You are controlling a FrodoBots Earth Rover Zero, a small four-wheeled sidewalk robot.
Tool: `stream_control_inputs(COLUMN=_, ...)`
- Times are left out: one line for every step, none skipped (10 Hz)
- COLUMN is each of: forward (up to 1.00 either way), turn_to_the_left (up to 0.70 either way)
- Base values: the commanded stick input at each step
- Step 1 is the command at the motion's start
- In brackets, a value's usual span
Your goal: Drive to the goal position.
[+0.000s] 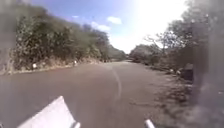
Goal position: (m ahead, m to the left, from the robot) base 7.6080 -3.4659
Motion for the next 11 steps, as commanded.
stream_control_inputs(forward=0.5, turn_to_the_left=-0.21)
stream_control_inputs(forward=0.5, turn_to_the_left=-0.31)
stream_control_inputs(forward=0.5, turn_to_the_left=-0.39)
stream_control_inputs(forward=0.5, turn_to_the_left=-0.47)
stream_control_inputs(forward=0.5, turn_to_the_left=-0.44)
stream_control_inputs(forward=0.5, turn_to_the_left=-0.33)
stream_control_inputs(forward=0.5, turn_to_the_left=-0.22)
stream_control_inputs(forward=0.5, turn_to_the_left=-0.1)
stream_control_inputs(forward=0.5, turn_to_the_left=0.0)
stream_control_inputs(forward=0.5, turn_to_the_left=0.0)
stream_control_inputs(forward=0.5, turn_to_the_left=0.0)
